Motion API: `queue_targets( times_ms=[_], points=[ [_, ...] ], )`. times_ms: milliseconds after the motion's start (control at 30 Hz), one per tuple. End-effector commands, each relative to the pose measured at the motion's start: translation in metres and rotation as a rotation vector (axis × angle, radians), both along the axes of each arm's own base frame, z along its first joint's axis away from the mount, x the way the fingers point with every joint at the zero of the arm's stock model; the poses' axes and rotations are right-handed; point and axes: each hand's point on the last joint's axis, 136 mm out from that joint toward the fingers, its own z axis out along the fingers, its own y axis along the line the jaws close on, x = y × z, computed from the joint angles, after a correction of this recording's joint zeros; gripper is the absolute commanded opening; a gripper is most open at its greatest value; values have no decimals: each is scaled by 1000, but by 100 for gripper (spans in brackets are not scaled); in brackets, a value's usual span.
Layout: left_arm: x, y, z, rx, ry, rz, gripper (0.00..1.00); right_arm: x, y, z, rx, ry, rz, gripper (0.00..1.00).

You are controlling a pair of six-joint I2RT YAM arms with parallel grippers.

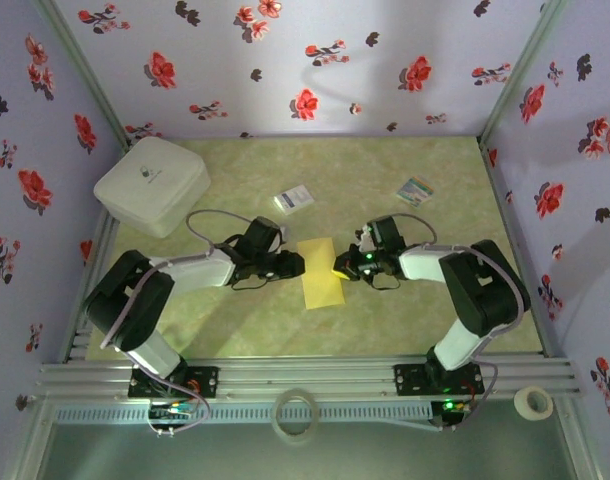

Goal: Fold a paper plane with a square sheet of paper (pick it up from the middle)
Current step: Third fold the triangle at the center of the table.

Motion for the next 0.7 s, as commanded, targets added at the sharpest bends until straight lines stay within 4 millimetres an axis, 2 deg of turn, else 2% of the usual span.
queue_targets(
  times_ms=[0,100,200,667],
  points=[
    [7,-7,4,-25,13,8,38,-8,-3,-15,-22,50,-5,6],
    [7,-9,1,-26,29,6,39,-15,-13,-31,-74,80,-28,5],
    [7,-11,-2,-30,44,2,40,-19,-16,-38,-78,99,-55,5],
    [7,-16,-19,-31,126,33,37,-21,-21,-42,-100,112,-75,5]
  ],
)
